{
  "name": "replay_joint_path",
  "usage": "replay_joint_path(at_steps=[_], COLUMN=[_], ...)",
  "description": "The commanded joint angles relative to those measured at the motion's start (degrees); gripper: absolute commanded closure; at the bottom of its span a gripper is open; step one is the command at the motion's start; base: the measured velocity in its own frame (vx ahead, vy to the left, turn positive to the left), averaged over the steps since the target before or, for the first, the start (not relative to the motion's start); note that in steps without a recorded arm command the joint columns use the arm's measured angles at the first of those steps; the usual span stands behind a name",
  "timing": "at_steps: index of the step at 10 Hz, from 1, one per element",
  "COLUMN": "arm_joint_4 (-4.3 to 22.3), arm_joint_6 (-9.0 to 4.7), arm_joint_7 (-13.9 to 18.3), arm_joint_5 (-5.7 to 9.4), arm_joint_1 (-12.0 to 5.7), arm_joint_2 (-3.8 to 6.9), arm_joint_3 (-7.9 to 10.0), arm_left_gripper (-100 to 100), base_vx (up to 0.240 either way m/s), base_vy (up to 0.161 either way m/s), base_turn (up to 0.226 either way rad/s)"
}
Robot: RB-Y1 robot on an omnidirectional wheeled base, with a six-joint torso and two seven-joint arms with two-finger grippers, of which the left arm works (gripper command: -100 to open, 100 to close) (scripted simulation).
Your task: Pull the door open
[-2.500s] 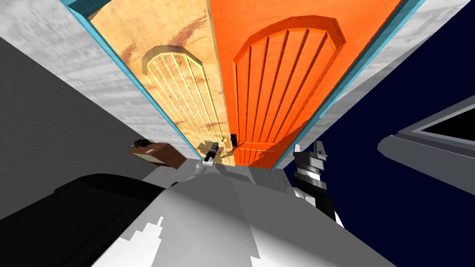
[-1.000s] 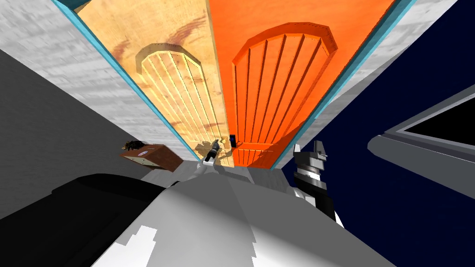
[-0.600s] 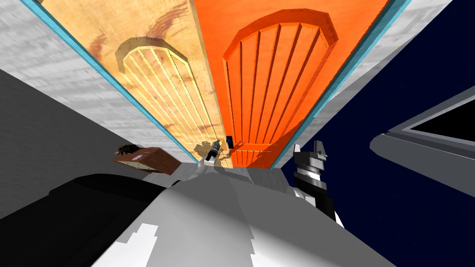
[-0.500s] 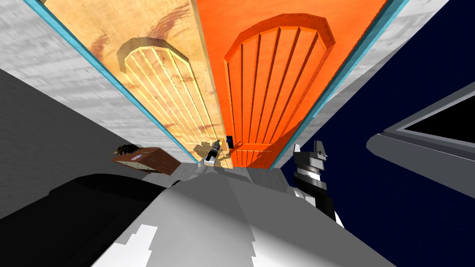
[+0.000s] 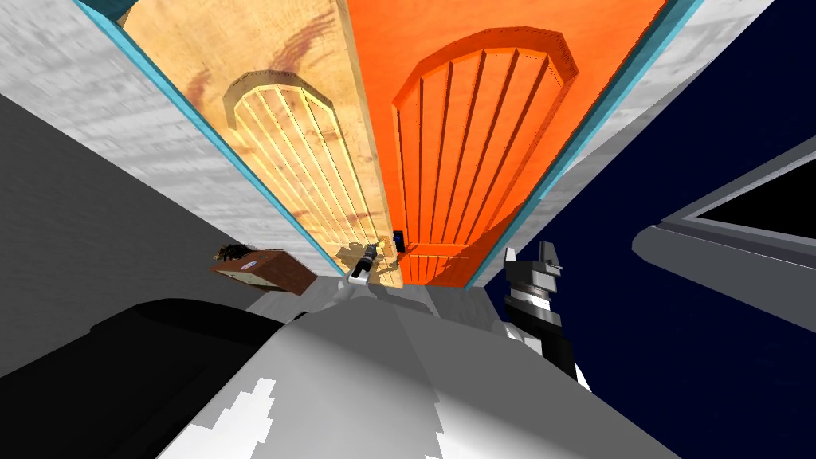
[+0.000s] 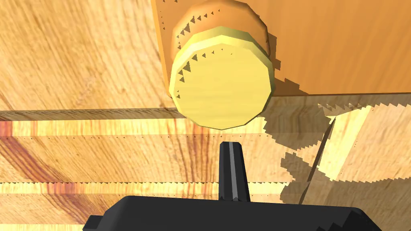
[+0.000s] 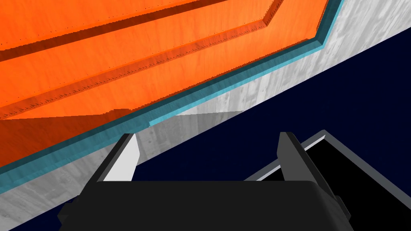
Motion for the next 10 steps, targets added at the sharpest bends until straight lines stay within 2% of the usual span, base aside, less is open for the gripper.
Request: replay_joint_path(at_steps=[1, 3, 7, 8, 9, 10], arm_joint_4=[-0.44, -1.32, -3.02, -2.83, -1.51, -1.51], arm_joint_6=[0.09, 0.18, 0.31, 0.41, 0.4, 0.4], arm_joint_7=[0.36, 0.92, 1.93, 1.86, 1.46, 1.46], arm_joint_5=[0.0, -0.07, -0.25, -0.2, -0.01, -0.01], arm_joint_1=[0.34, 0.55, 0.71, 0.61, 1.49, 1.49], arm_joint_2=[0.2, 0.24, 0.13, 0.23, 0.79, 0.79], arm_joint_3=[-0.4, -1.38, -3.39, -3.11, -1.6, -1.6], arm_left_gripper=[-100, -100, -100, -100, -100, -100], base_vx=[-0.219, -0.195, -0.186, -0.083, 0.003, 0.031], base_vy=[0.043, -0.001, -0.071, -0.027, 0.105, 0.131], base_turn=[0.036, -0.032, -0.046, -0.007, 0.169, 0.097])
